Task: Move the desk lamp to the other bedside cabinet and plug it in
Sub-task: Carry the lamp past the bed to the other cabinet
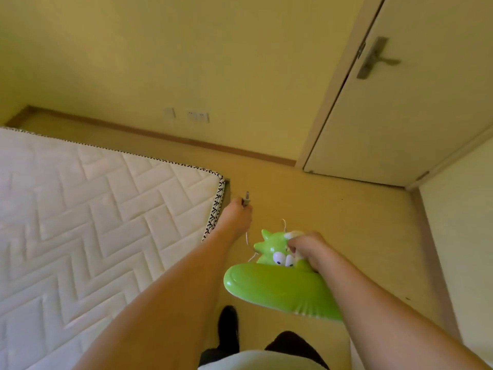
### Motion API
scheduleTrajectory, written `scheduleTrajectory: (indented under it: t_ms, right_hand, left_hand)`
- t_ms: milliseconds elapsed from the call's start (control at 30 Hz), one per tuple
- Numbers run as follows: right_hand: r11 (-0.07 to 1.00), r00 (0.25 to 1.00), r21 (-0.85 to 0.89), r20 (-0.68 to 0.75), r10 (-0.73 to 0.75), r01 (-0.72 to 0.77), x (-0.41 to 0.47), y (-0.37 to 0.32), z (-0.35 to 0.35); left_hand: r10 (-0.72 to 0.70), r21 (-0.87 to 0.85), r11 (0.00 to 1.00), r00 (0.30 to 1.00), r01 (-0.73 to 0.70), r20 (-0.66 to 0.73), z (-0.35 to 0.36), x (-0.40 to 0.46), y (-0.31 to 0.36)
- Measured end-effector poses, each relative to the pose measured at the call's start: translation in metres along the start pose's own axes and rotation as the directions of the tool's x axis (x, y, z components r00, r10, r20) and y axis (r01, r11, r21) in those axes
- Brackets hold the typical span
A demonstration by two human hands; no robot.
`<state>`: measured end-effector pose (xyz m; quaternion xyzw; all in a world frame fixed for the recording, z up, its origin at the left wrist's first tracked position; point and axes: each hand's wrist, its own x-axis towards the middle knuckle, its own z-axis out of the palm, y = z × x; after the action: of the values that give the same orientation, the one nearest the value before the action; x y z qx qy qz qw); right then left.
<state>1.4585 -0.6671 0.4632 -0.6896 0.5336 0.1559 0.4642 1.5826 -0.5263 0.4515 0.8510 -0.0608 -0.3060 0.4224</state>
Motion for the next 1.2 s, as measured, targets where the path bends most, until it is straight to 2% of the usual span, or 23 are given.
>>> scheduleTrajectory:
  t_ms: [100,200,300,433,533,667,833,1033,1200]
  right_hand:
    - [0.991,1.0,0.13,0.019,-0.019,0.016,0.031,-0.034,-0.018]
    - [0.991,1.0,0.135,0.018,0.01,-0.013,0.084,-0.075,-0.041]
    - [0.997,0.998,0.058,0.044,0.039,-0.041,0.153,-0.13,-0.068]
    - [1.0,0.996,-0.024,0.082,-0.018,0.02,0.237,-0.199,-0.096]
    - [0.984,0.99,-0.15,0.113,-0.079,0.096,0.279,-0.254,-0.107]
    - [0.911,0.969,-0.341,0.162,-0.184,0.23,0.33,-0.344,-0.113]
    - [0.904,0.962,-0.355,0.216,-0.169,0.239,0.388,-0.444,-0.09]
    - [0.893,0.933,-0.352,0.318,-0.168,0.281,0.443,-0.581,-0.026]
    - [0.841,0.858,-0.346,0.456,-0.237,0.416,0.453,-0.686,0.029]
  left_hand:
    - [0.05,0.063,0.996,0.996,-0.055,0.079,0.008,0.05,0.039]
    - [0.058,0.123,0.99,0.992,-0.071,0.112,0.009,0.111,0.072]
    - [0.028,0.159,0.987,0.998,-0.036,0.057,0.005,0.189,0.102]
    - [0.021,0.106,0.994,0.999,-0.018,-0.029,0.002,0.281,0.15]
    - [-0.021,0.06,0.998,0.999,0.024,-0.038,-0.008,0.331,0.185]
    - [-0.085,-0.021,0.996,0.988,0.083,-0.129,-0.036,0.397,0.216]
    - [-0.216,-0.144,0.972,0.954,0.188,-0.21,-0.075,0.474,0.213]
    - [-0.333,-0.315,0.921,0.882,0.228,-0.335,-0.157,0.579,0.208]
    - [-0.404,-0.435,0.877,0.806,0.206,-0.432,-0.232,0.629,0.217]
